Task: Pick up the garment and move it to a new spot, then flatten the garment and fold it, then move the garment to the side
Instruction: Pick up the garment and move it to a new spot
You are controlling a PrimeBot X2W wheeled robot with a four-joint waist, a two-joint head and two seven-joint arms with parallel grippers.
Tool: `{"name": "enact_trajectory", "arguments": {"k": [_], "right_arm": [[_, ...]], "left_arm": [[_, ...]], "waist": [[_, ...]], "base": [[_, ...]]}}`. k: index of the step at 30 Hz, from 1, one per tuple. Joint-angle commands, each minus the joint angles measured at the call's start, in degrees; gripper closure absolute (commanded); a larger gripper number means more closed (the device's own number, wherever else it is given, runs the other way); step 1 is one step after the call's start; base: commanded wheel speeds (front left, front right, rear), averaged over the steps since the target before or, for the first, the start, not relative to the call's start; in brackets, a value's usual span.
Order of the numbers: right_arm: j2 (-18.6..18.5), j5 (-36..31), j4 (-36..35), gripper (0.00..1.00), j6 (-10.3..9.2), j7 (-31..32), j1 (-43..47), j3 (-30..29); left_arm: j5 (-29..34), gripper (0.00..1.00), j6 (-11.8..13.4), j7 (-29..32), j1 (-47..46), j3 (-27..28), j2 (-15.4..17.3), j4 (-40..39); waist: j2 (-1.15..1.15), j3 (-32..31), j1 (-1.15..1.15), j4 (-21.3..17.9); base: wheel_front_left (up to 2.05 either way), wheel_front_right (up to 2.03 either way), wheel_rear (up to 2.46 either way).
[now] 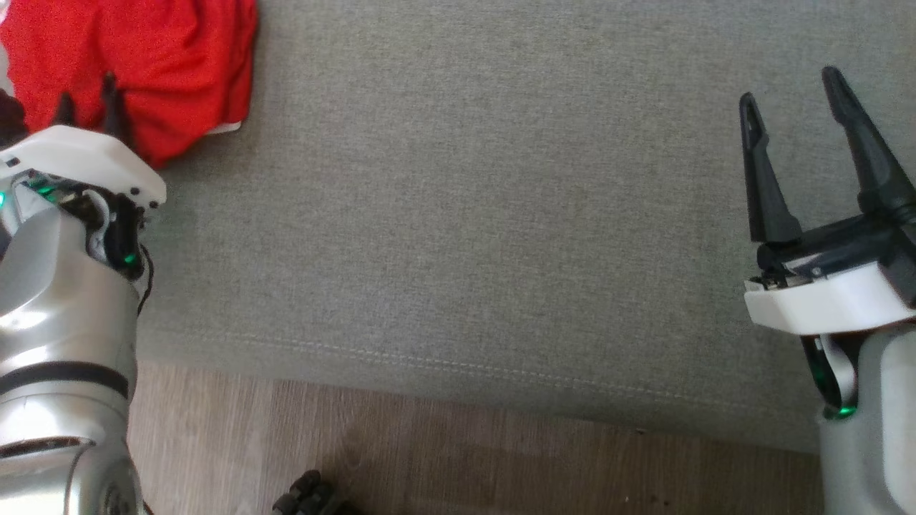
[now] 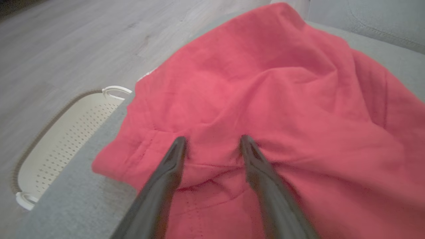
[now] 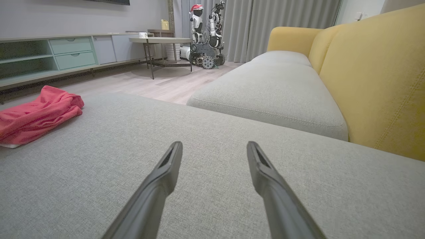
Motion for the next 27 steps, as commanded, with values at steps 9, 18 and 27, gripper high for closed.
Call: {"name": "enact_trajectory", "arguments": {"k": [9,18,27], "right_arm": [[1.7,-0.3,-0.2,0.00,0.19,-1.7,-1.2,1.2],[4.2,0.6,4.8,0.00,0.19,-5.2,-1.4,1.6],[6.5,1.9,8.4,0.00,0.19,-8.4,-1.3,0.9]], "left_arm": [[-4.3,1.00,1.8,-1.2,-1.4,8.2,5.4,-9.2],[2.8,1.00,3.3,-1.3,5.9,15.9,4.5,-38.5],[14.2,1.00,-1.5,-1.3,7.3,5.4,6.8,-54.5]], "waist": [[0.00,-1.6,0.00,-1.2],[0.00,-8.2,0.00,-4.1],[0.00,-12.5,0.00,-9.8]], "base": [[0.00,0.00,0.00],[0.00,0.00,0.00],[0.00,0.00,0.00]]}}
